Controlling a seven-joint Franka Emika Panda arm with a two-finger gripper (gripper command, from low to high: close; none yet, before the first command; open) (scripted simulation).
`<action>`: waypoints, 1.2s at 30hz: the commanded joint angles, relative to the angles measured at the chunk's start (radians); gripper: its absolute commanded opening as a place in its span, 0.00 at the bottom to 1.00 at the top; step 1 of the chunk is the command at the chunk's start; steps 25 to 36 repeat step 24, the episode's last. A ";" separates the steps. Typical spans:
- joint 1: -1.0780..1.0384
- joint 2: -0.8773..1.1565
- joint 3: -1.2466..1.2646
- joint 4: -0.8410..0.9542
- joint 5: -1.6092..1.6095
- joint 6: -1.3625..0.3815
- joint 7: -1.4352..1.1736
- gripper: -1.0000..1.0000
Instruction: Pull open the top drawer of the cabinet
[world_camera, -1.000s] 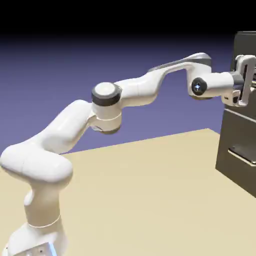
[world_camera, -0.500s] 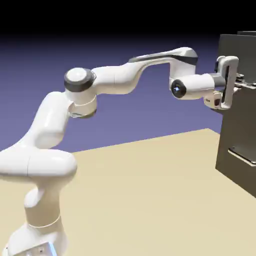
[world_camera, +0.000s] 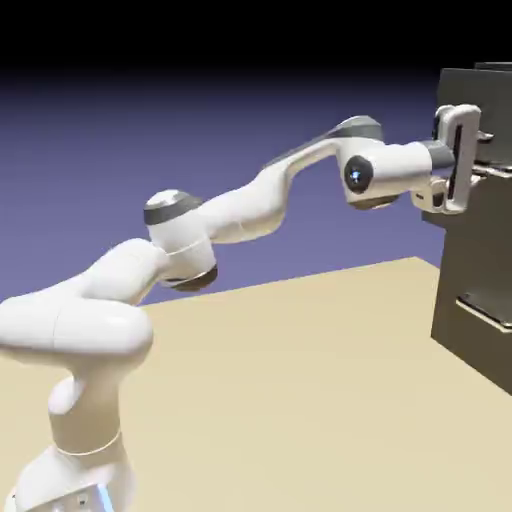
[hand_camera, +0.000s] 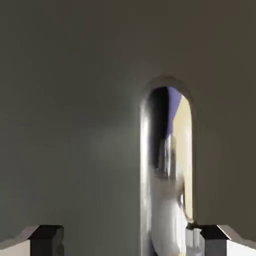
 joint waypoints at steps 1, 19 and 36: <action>0.018 0.017 -0.007 -0.036 0.000 -0.020 0.009 0.00; 0.442 0.094 -0.051 -0.688 -0.075 -0.251 -0.076 0.00; 0.499 0.105 -0.065 -0.765 -0.100 -0.271 -0.083 1.00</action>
